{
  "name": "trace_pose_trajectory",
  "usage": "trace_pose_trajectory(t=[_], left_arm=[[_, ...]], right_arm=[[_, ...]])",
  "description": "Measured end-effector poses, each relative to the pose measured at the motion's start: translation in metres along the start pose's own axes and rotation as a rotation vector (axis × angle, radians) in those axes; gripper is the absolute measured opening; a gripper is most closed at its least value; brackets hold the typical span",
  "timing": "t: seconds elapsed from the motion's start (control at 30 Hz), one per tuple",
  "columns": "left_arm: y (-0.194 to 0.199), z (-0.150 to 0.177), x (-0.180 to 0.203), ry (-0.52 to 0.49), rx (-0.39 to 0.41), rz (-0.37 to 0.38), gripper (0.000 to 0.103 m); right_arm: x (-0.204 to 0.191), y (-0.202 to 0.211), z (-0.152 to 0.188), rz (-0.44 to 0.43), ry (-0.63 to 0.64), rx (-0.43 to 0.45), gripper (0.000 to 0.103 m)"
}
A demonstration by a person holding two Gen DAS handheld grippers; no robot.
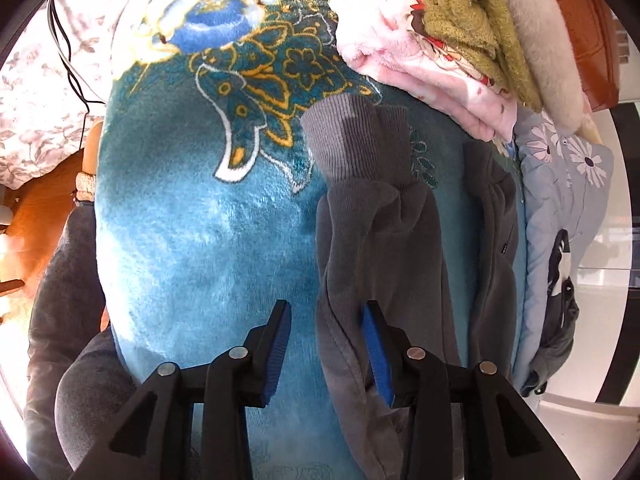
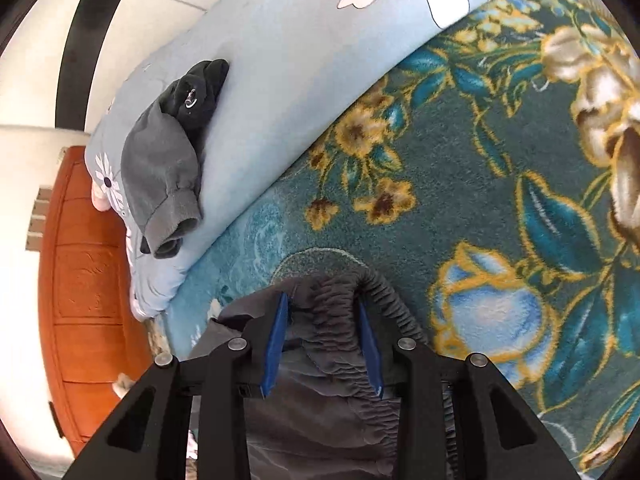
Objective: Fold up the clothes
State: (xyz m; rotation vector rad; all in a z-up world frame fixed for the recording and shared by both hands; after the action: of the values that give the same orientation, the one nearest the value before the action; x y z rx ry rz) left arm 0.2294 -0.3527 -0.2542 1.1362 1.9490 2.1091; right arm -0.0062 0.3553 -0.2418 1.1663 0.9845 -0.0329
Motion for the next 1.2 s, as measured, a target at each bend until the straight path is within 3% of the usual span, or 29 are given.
trace_pose_trajectory(t=[0.07,0.17,0.23,0.3,0.4,0.5,0.7,0.83,0.97,1.1,1.2], left_arm=[[-0.002,0.008,-0.001,0.001,-0.011,0.006,0.041],[-0.003,0.014,0.004,-0.001,-0.021,0.004,0.041],[-0.003,0.017,0.007,-0.003,-0.028,0.003,0.041],[-0.004,0.017,0.007,0.004,-0.03,0.005,0.041],[-0.005,0.012,0.005,0.025,-0.026,0.013,0.041],[-0.006,0.007,0.002,0.046,-0.023,0.02,0.041],[-0.009,-0.002,-0.002,0.087,-0.016,0.036,0.042],[-0.011,-0.009,-0.005,0.114,-0.012,0.046,0.044],[-0.018,-0.01,0.0,0.116,-0.027,0.058,0.044],[-0.025,-0.01,0.004,0.109,-0.04,0.064,0.044],[-0.026,-0.007,0.004,0.101,-0.048,0.068,0.044]], right_arm=[[-0.006,0.001,0.002,0.009,0.022,0.002,0.022],[-0.024,0.014,0.003,0.023,0.136,0.039,0.007],[-0.032,0.028,-0.009,0.014,0.181,0.111,0.007],[-0.022,0.033,-0.025,0.06,0.15,0.161,0.007],[-0.001,0.022,-0.031,0.126,0.079,0.153,0.007],[0.003,0.017,-0.025,0.124,0.07,0.142,0.007],[-0.003,0.038,-0.026,0.137,0.099,0.136,0.017],[-0.007,0.074,-0.007,0.153,0.172,0.152,0.038],[0.023,0.086,0.049,0.198,0.2,0.032,0.042],[0.064,0.086,0.112,0.196,0.125,-0.081,0.044],[0.087,0.075,0.149,0.184,0.057,-0.169,0.053]])
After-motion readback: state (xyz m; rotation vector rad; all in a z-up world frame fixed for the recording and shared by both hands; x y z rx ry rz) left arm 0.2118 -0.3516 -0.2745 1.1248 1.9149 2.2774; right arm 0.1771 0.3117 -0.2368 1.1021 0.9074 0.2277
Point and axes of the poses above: each gripper's, at about its wrist camera, not at the fingertips, and y roughly against the way its jaws point, x to its right, z to its underside, the point moved 10 cm from there along -y, roughly the way its jaws point, and after that the axes turned 9 degrees about -y, right-handed, at the moved point
